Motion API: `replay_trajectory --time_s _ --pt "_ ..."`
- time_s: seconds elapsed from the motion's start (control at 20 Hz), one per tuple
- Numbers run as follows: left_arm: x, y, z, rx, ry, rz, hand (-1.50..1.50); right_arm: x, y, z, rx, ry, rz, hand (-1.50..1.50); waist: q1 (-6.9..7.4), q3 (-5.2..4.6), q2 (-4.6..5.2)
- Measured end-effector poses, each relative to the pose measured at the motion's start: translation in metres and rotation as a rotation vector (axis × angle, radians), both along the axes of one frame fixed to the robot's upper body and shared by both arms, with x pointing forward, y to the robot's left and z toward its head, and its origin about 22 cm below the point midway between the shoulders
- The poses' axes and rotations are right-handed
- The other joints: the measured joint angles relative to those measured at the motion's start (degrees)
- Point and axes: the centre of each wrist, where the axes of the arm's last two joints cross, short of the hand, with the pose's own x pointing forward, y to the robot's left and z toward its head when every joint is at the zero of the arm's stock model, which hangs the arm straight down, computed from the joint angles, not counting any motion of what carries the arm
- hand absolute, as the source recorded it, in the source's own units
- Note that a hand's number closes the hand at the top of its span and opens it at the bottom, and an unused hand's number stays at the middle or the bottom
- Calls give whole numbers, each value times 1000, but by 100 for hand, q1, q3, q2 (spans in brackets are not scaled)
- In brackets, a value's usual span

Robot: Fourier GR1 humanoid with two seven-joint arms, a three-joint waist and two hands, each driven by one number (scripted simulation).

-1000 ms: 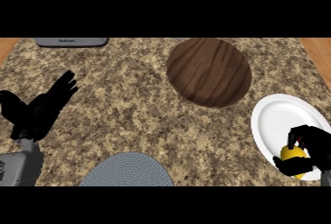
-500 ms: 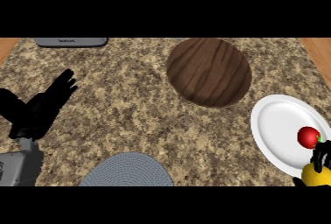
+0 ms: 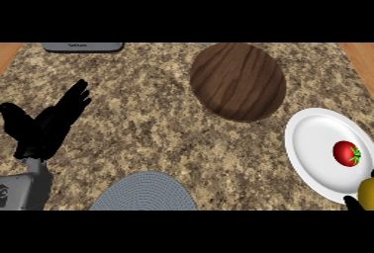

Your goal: Pick the lemon from the plate and place it in the bowl

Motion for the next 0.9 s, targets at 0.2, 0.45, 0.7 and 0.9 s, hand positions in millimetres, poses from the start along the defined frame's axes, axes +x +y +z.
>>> replay_trajectory --time_s 0.2,0.45,0.7,0.9 --pt "2 0 -4 -2 -4 -1 0 11 17 22 -5 -64 57 150 8 -5 0" --pt "3 5 -7 1 -3 1 0 25 38 47 110 -188 123 150 23 -7 -5" --pt "2 3 -7 0 -1 -6 0 46 65 74 207 -264 183 150 51 -5 -5" --pt "5 0 1 -1 -2 -7 0 68 92 93 220 -290 199 150 68 -2 -1"
